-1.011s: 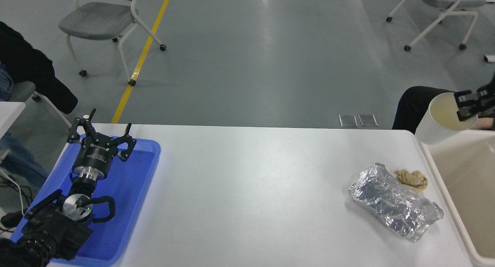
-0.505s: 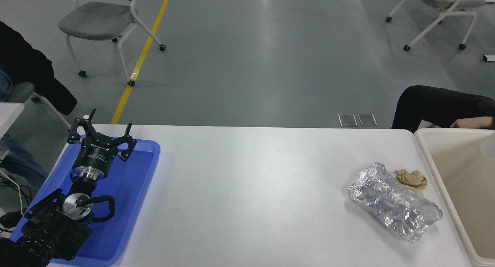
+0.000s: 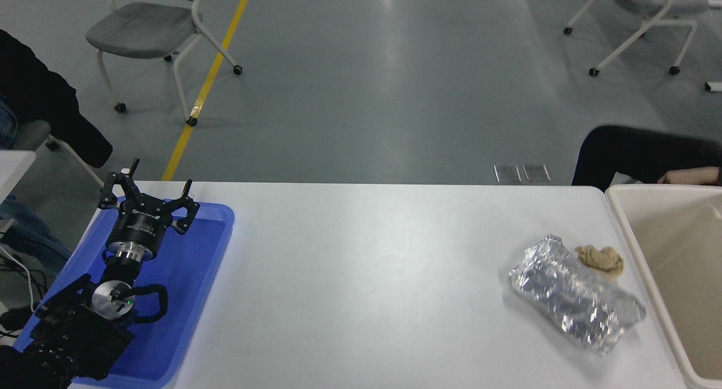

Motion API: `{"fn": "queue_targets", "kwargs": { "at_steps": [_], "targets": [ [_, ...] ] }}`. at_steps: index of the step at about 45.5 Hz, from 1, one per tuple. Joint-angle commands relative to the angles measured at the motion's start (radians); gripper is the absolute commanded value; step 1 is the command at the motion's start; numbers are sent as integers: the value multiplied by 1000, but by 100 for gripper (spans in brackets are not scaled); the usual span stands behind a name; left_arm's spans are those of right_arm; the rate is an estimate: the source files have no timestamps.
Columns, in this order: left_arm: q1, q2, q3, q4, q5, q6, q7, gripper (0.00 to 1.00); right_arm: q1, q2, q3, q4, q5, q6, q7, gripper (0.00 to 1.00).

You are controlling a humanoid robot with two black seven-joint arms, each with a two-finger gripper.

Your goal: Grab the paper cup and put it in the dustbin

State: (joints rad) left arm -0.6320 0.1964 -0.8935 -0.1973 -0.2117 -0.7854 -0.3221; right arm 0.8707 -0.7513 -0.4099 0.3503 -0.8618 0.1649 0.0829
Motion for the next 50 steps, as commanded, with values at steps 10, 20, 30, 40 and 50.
{"fn": "queue_targets", "kwargs": {
  "at_steps": [10,20,30,40,50],
  "targets": [
    [0,0,1,-1,0,0,0,100,-145,152,102,-166,93,-28,-3,0],
    [0,0,1,-1,0,0,0,100,-145,155,109,-166,93,-30,-3,13],
    [-2,0,1,-1,0,0,0,100,-147,155,111,-163,107,-25,-2,100],
    [-2,0,1,-1,0,0,0,100,-137,155,109,-131,109,-24,0,100],
    [-2,1,1,2,0,0,2,100,28,29,39,140,92,-13,-3,100]
  ]
}}
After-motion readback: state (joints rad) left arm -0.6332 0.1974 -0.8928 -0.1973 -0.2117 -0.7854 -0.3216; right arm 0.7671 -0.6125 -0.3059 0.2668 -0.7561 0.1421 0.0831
